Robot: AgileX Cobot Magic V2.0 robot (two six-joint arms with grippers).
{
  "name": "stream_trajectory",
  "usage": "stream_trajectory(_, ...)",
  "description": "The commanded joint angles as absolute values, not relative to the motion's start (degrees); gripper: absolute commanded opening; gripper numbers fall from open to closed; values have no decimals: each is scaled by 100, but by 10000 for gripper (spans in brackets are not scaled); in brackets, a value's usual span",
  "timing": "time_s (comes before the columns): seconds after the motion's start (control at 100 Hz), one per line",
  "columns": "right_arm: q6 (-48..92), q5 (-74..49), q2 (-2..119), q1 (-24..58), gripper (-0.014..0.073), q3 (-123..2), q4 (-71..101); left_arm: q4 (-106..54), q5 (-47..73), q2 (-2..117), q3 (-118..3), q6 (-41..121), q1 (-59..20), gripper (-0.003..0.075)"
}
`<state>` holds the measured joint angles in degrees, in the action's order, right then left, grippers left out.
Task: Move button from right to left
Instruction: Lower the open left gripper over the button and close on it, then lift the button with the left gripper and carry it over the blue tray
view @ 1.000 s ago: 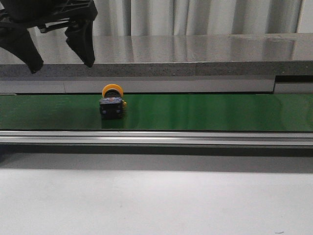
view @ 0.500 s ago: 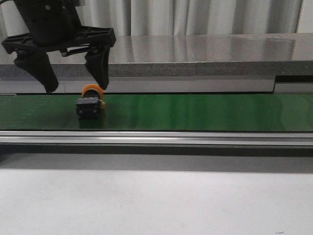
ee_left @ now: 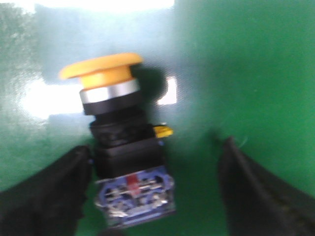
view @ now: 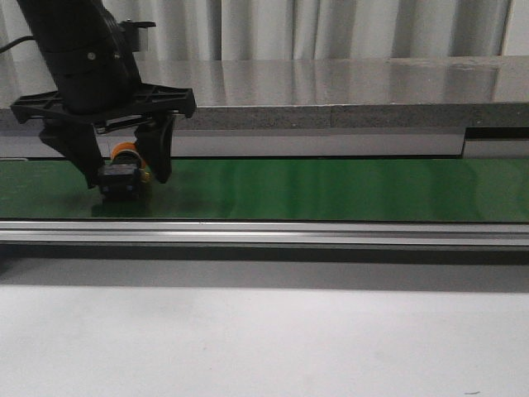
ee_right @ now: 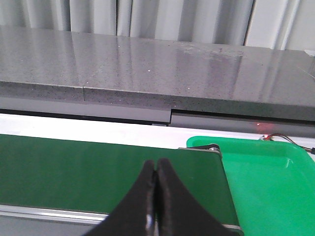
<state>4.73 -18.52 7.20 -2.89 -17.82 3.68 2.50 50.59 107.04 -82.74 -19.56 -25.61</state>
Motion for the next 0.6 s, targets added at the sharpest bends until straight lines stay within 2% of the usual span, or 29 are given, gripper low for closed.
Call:
stream_trajectory(0.0,447,-1463,771,-276,-67,-1939,311,220,4845,10447,-8450,-2022,-2528,321)
stream_trajectory(0.06,447,-1463,771,-276,-67,-1939,311,181,4845,10457,-8450,-2022,-2491,244)
stream_trajectory(0.16,447,-1463,771,-276,-67,-1939,311,164,4867,10457,-8450,-2022,-2424,191)
stream_trajectory(0.38,447,-1463,771,-276,-67,-1939,311,204,4965,10347,-8450,-2022,-2352,188)
stream_trajectory(0.59,447,-1463,771,-276,-67,-1939,311,507,5034,9928,-8450,-1842,-1897,188)
